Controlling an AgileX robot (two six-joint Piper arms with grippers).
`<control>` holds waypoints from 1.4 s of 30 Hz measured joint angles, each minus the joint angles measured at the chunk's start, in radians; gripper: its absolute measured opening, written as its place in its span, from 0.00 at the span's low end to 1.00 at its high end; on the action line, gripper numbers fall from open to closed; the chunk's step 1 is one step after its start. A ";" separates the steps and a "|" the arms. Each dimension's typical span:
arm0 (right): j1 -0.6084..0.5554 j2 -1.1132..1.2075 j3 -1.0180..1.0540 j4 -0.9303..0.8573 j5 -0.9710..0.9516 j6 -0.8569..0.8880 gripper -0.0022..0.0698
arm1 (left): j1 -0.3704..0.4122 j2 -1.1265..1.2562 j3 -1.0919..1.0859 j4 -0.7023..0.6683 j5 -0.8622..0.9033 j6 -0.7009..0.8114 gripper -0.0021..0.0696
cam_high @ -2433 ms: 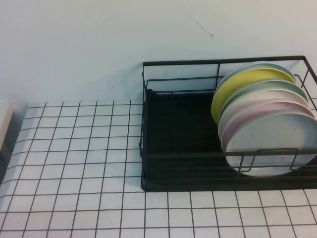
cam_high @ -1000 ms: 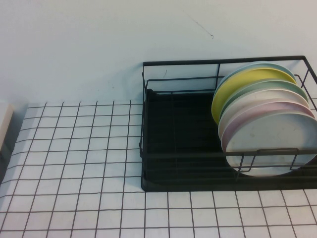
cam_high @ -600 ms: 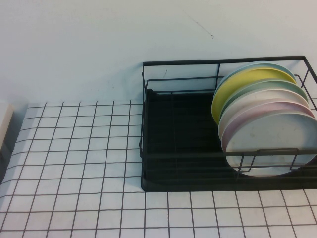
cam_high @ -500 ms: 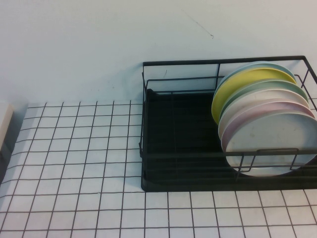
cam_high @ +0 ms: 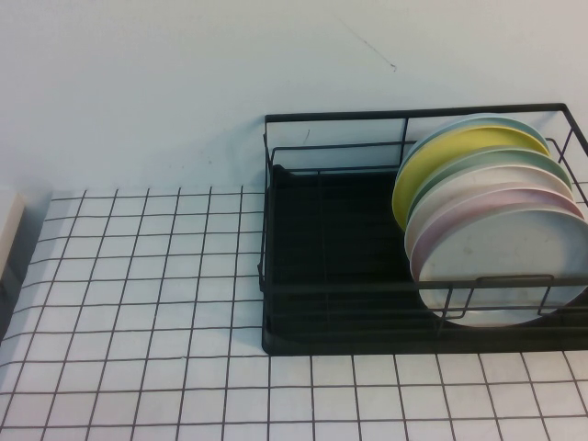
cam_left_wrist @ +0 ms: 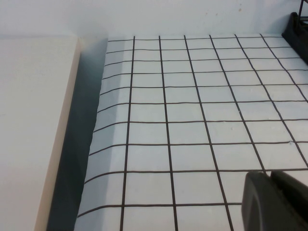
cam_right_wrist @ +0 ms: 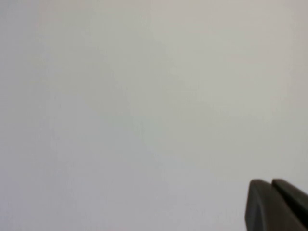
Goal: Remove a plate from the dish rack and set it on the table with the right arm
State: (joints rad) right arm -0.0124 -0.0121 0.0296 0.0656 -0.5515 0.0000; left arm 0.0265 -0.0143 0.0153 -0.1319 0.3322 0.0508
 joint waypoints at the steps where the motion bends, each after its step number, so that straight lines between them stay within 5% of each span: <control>1: 0.000 0.000 0.000 0.045 -0.020 0.000 0.03 | 0.000 0.000 0.000 0.000 0.000 0.000 0.02; 6: 0.000 0.000 0.000 0.228 -0.065 0.014 0.03 | 0.000 0.000 0.000 0.000 0.000 0.000 0.02; 12: 0.000 0.000 0.000 0.202 -0.089 0.055 0.03 | 0.000 0.000 0.000 0.000 0.000 0.000 0.02; 27: 0.000 0.155 -0.542 -0.190 0.763 0.026 0.03 | 0.000 0.000 0.000 0.000 0.000 0.000 0.02; 36: 0.000 0.514 -0.739 -0.078 1.141 -0.361 0.03 | 0.000 0.000 0.000 0.000 0.000 0.000 0.02; 42: 0.000 0.731 -0.754 0.217 1.176 -0.909 0.03 | 0.000 0.000 0.000 0.000 0.000 0.000 0.02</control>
State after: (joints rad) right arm -0.0124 0.7184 -0.7249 0.2827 0.6249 -0.9093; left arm 0.0265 -0.0143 0.0153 -0.1319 0.3322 0.0508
